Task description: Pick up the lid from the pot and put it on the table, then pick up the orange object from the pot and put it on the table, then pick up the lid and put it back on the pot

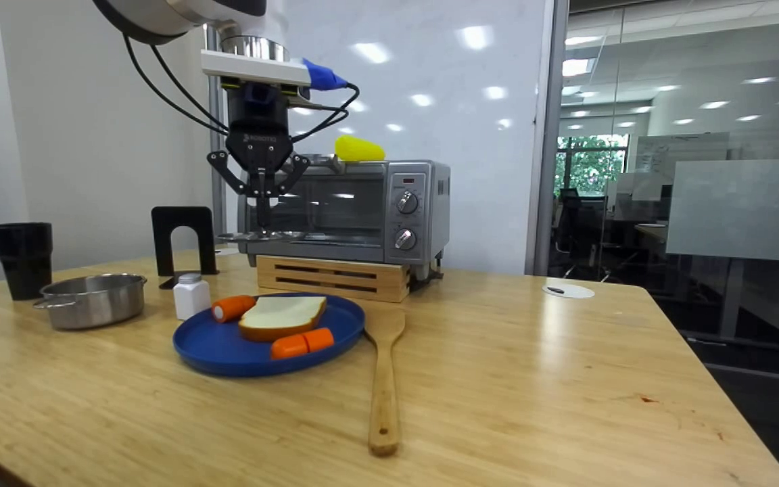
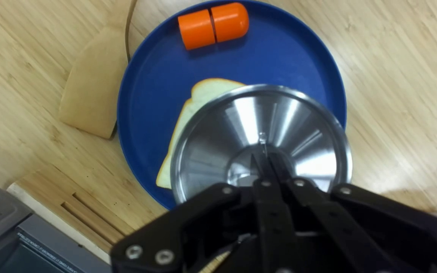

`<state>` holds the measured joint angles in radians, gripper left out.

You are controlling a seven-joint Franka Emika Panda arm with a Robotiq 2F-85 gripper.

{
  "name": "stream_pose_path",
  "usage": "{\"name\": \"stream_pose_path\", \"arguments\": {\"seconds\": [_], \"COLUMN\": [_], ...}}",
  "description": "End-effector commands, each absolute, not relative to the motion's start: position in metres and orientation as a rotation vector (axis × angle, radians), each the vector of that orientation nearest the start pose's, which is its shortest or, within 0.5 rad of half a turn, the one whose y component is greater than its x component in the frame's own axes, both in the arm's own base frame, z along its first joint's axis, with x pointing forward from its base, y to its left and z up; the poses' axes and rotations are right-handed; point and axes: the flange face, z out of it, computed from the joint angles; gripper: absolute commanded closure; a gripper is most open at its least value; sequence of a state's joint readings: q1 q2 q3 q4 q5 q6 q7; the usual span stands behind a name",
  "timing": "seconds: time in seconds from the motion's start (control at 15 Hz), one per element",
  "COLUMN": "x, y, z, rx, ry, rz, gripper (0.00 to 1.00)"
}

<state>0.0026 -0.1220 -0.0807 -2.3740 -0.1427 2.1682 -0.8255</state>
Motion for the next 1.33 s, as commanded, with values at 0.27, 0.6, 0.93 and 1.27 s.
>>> {"name": "stream_pose_path", "arguments": {"seconds": [0.27,0.6,0.93,1.27], "x": [0.4709,0.4709,0.4709,0.4709], "y": [-0.0423,-0.0423,-0.0423,-0.0423], "z": [0.3654,0.3654,0.3654,0.3654], "rx": [-2.920,-2.920,-2.920,-2.920], "ry": [-1.293,-1.293,-1.293,-1.293], "rz": [0.194,0.194,0.195,0.195], "gripper": [0.97,0.97,0.97,0.99]}}
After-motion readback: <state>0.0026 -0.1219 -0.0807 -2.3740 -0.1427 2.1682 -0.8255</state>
